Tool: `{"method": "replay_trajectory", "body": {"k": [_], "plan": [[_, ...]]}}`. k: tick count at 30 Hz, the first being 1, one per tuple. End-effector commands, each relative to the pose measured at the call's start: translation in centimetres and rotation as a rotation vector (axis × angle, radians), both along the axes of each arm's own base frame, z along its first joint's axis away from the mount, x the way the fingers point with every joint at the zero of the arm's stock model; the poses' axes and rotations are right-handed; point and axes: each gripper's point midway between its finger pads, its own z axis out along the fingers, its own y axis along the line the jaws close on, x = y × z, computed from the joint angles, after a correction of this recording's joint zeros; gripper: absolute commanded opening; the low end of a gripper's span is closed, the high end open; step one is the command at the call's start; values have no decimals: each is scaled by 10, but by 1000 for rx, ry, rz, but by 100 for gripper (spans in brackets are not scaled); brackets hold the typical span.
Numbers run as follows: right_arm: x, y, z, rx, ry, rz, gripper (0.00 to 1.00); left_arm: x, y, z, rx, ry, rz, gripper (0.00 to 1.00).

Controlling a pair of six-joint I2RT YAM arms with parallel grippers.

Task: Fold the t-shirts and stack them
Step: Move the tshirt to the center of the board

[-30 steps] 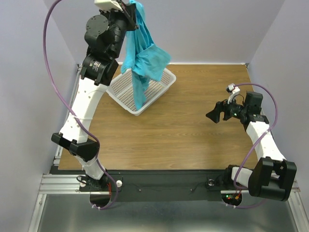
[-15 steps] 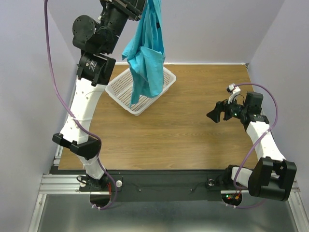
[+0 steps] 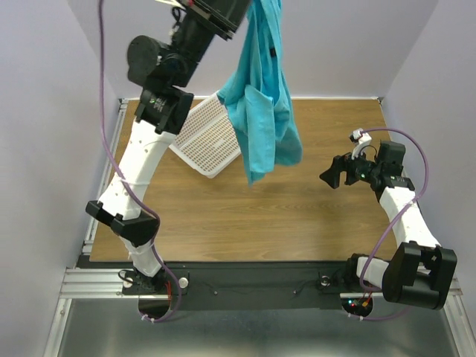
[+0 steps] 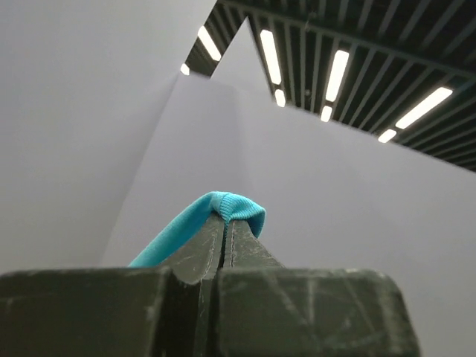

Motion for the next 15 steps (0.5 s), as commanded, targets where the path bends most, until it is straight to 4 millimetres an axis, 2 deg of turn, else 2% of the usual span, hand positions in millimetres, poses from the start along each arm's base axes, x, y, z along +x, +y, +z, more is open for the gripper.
{"method": "replay_trajectory", "body": {"k": [1,2,3,4,5,7,8,9,11,14,15], "plan": [[11,-14,10,-65,-71,-49,100,15,-36,-46,156,46,16,0],[12,-18,11,-75,-75,-62,100,23,-42,-62,199,69,49,0],[13,-22,11,-91,-77,-81,100,40,-51,-95,263,140,90,0],[14,-24,11,-99,-78,-89,100,47,-59,-117,310,160,108,0],[13,-27,11,-99,-80,-98,100,62,-70,-156,380,211,115,0],[13,-27,11,-94,-78,-97,100,71,-85,-194,462,238,96,0],[13,-27,11,-92,-78,-95,100,74,-96,-223,518,262,79,0],[13,-28,10,-94,-78,-97,100,72,-107,-241,559,267,50,0],[13,-28,9,-94,-74,-98,100,67,-120,-265,620,258,29,0],[13,-28,7,-90,-65,-97,100,44,-149,-308,738,223,-6,0],[13,-27,7,-89,-64,-94,100,45,-151,-317,771,209,23,0]]}}
